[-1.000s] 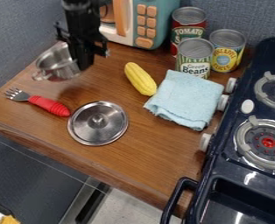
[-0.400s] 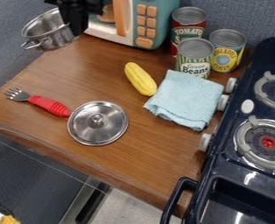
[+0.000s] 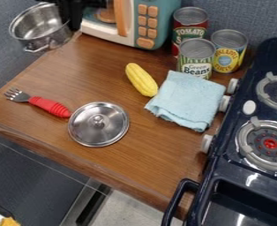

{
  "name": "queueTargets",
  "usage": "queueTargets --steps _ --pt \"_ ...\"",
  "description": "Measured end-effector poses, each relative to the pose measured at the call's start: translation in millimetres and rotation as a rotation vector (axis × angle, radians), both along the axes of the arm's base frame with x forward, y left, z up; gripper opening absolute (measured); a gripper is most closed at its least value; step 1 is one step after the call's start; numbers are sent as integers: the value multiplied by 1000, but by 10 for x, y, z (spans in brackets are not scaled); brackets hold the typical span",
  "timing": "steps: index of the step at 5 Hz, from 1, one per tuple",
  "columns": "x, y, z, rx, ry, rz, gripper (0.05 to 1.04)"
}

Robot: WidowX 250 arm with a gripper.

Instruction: Move the silver pot to the left edge of the table

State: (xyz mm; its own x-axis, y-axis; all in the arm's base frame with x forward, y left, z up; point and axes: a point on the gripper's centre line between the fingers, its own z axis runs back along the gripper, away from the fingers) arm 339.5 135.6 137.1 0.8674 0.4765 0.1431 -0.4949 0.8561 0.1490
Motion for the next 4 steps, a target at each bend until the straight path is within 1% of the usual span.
queueTargets --steps 1,2,3,4 --pt "4 51 -148 67 23 243 68" --pt "-29 122 -182 34 -23 483 68" --pt "-48 219 -258 57 -31 735 68" --pt "-15 193 -303 34 -39 780 68"
